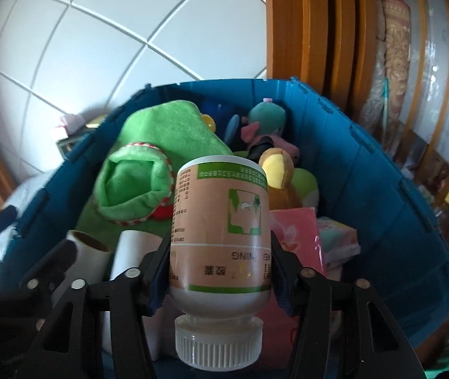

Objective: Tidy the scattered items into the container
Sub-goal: 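Open both tools to drop the paper roll and pill bottle into the crate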

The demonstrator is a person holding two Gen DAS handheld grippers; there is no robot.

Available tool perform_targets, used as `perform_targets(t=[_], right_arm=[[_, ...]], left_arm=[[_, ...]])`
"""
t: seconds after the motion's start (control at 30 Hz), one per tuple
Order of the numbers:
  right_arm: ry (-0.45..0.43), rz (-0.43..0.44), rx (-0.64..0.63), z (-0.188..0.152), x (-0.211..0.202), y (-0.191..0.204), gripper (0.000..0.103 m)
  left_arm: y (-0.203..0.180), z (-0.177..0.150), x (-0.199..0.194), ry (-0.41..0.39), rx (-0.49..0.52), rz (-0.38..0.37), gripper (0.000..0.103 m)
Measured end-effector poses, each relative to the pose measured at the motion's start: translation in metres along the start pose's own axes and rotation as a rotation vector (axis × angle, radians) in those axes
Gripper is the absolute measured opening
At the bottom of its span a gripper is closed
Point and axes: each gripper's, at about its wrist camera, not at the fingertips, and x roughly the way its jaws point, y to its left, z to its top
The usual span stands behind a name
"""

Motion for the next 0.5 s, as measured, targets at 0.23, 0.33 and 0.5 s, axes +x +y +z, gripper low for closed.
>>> perform_targets(t=[0.23, 0.33, 0.5], right_arm=[[-0.053, -0.007, 0.035, -0.004, -0.025, -0.019, 0.081], [-0.088, 0.009, 0.052, -0.003, -0.041, -0.024, 0.082], [-0.131, 0.020, 0.063, -0.006, -0.065, -0.030, 0.085]], left_arm=[[-0.008, 0.002, -0.011, -0.031, 0.003, -0.020, 0.098], [-0.010, 0.003, -0.015, -0.036, 0.000, -0.024, 0.098], [-0.018, 0.002, -0.024, -0.047, 0.007, -0.039, 0.098]])
